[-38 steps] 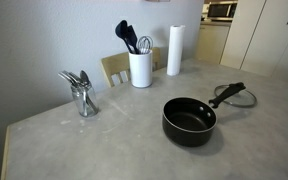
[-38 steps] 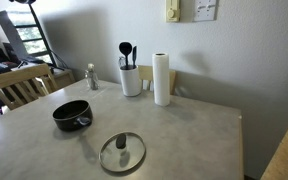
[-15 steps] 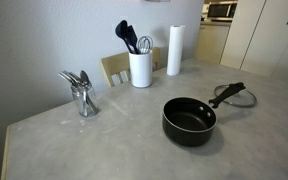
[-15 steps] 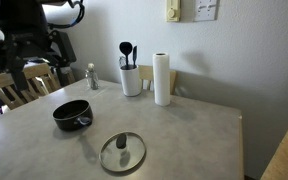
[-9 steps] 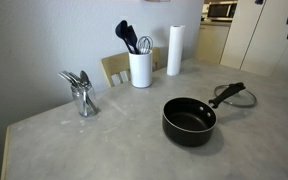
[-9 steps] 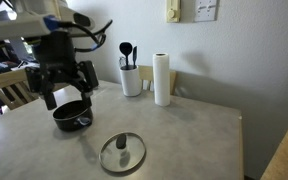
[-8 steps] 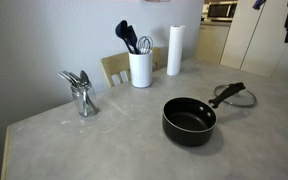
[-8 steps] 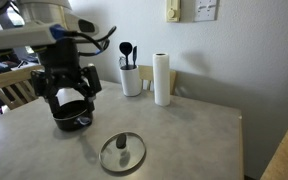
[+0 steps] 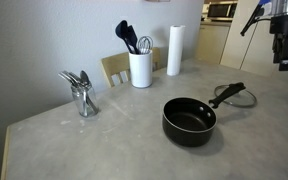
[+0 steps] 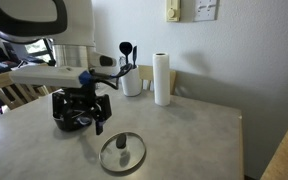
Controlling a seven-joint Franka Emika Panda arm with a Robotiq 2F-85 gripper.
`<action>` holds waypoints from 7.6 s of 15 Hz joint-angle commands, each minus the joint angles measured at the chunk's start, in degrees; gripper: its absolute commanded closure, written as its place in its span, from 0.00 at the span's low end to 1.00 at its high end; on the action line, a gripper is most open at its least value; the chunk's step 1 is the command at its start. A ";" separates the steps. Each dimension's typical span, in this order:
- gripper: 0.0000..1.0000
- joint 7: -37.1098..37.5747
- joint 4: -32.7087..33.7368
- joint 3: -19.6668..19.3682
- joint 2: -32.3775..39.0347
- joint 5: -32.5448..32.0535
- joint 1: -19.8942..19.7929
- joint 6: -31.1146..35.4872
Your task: Put the glass lid on top of the black pot
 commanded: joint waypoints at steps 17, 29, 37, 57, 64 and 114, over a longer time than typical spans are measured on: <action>0.00 -10.96 2.93 9.15 17.00 15.40 -9.02 27.17; 0.00 -10.31 4.17 8.48 21.56 6.32 -9.20 29.03; 0.54 -9.89 4.98 9.61 23.13 6.81 -9.84 29.57; 0.86 12.55 4.66 2.87 11.14 -12.76 -4.14 27.79; 0.86 12.70 7.26 5.43 7.92 -14.97 -2.08 24.88; 0.86 -6.59 10.78 22.03 14.65 6.04 8.99 11.62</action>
